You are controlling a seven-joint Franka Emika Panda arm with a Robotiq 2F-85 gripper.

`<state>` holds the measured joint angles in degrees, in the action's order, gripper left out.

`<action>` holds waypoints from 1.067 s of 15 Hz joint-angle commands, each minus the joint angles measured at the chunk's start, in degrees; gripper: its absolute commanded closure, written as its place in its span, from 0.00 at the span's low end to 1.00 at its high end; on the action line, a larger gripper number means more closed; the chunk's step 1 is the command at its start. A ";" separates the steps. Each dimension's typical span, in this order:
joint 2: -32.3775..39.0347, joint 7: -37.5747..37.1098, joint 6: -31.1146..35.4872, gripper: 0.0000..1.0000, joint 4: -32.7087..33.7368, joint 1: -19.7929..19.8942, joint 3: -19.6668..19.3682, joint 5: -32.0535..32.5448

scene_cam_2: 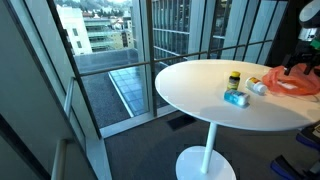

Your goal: Remove the bottle in the plastic bag and lay it on the table

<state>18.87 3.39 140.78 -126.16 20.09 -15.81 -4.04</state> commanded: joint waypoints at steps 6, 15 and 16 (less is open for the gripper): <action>6.92 3.76 0.64 0.00 5.67 1.95 1.45 -1.89; 10.02 2.92 3.27 0.00 6.64 2.36 1.65 -1.05; 10.25 2.84 3.41 0.00 6.71 2.32 1.66 -0.99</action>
<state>27.89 5.01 143.74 -121.05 21.24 -15.12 -4.45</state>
